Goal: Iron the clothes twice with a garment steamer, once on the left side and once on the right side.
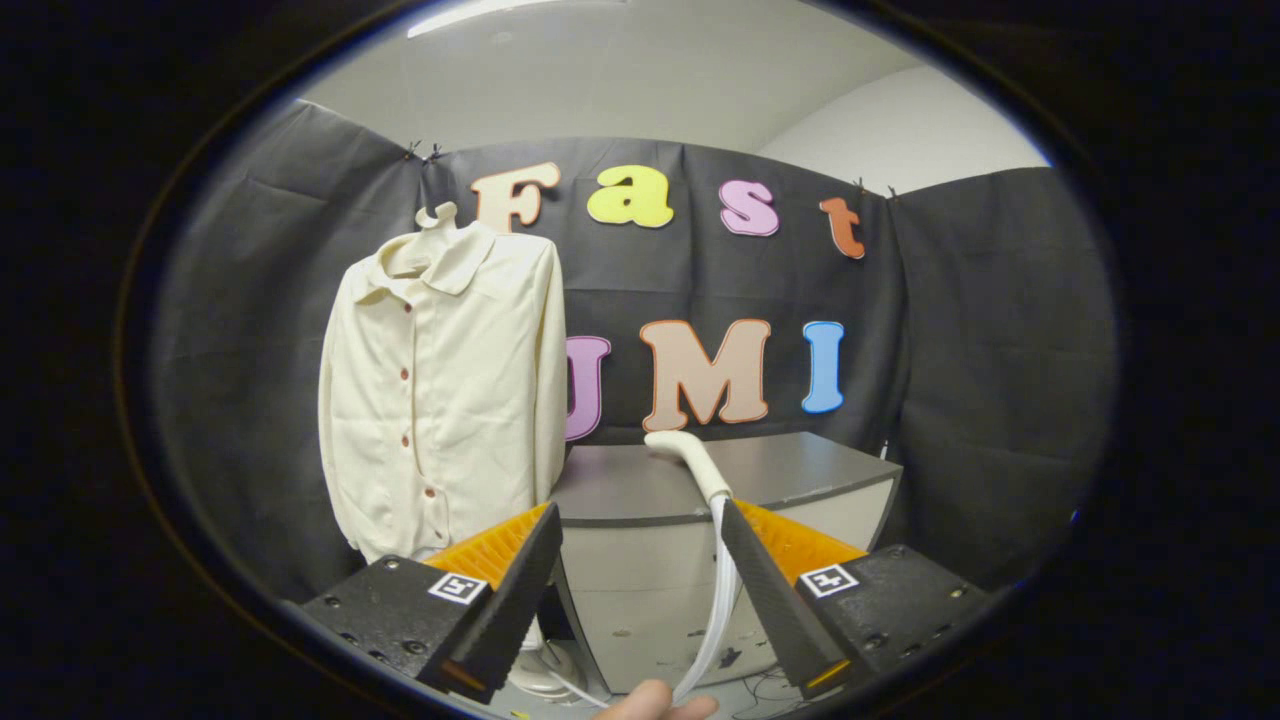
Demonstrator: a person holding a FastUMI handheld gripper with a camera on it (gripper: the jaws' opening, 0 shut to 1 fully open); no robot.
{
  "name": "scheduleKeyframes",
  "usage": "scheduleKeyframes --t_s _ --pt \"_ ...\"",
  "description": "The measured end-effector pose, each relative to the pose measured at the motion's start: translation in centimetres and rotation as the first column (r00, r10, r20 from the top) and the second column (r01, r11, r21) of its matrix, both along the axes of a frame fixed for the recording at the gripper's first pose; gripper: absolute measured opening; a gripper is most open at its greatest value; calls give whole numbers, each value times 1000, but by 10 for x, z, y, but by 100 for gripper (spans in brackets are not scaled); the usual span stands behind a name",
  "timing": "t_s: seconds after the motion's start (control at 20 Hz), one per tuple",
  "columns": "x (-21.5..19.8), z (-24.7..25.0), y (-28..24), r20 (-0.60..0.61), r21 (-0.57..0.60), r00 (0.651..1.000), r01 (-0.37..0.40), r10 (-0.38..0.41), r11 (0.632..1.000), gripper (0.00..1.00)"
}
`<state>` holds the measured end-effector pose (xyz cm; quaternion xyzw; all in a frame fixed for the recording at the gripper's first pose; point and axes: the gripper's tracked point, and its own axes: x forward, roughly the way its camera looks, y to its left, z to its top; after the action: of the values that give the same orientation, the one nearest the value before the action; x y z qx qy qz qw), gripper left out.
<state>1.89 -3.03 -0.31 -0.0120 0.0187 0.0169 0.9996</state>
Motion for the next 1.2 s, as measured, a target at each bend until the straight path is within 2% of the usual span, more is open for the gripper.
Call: scheduleKeyframes --t_s 0.1,0.25,0.6,0.85,1.05,1.2 --pt "9 -1 -12 -4 -2 999 36 -36 999 98" --pt "36 10 -20 3 1 999 49 -49 999 96" --pt "144 25 -41 -86 -83 995 51 -58 995 97" --pt "213 38 -56 -122 -44 992 37 -42 998 97" --pt "261 30 -70 -239 -38 968 69 -76 997 97" --pt "296 17 -74 -357 -24 930 89 -92 996 97"
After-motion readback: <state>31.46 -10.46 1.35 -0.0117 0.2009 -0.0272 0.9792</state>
